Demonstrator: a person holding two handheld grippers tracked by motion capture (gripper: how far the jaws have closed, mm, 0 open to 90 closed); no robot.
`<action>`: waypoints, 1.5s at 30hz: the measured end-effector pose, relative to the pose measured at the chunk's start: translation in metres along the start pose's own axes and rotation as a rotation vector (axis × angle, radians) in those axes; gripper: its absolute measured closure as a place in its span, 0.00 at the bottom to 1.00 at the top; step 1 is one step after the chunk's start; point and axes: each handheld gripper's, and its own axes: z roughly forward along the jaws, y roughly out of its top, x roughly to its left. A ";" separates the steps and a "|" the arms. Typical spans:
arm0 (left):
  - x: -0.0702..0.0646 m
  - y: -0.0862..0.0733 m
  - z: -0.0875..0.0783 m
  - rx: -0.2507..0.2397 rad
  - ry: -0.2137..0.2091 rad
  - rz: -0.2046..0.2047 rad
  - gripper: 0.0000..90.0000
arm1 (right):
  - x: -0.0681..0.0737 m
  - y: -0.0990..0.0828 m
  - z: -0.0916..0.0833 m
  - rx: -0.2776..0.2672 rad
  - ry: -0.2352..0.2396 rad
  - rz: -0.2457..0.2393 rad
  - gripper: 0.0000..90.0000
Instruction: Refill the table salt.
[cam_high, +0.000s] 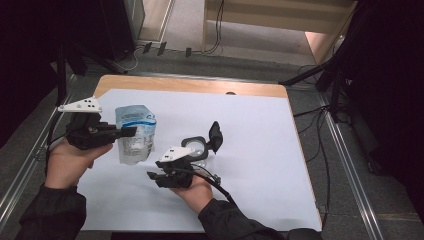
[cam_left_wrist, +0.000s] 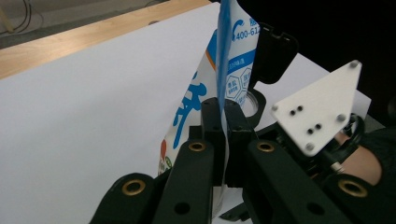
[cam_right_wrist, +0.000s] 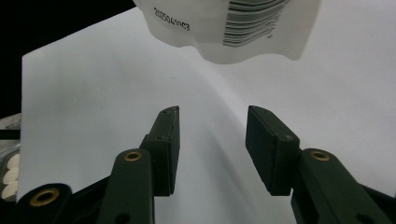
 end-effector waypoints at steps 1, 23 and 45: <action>-0.003 0.000 0.000 0.004 -0.003 0.003 1.00 | 0.001 0.000 0.002 0.001 -0.006 -0.009 0.63; -0.027 0.003 0.003 0.024 -0.072 -0.038 1.00 | -0.006 -0.003 0.012 -0.068 -0.035 0.028 0.64; -0.029 0.003 0.020 0.029 -0.062 -0.014 0.96 | 0.010 -0.008 0.009 -0.072 -0.024 -0.051 0.68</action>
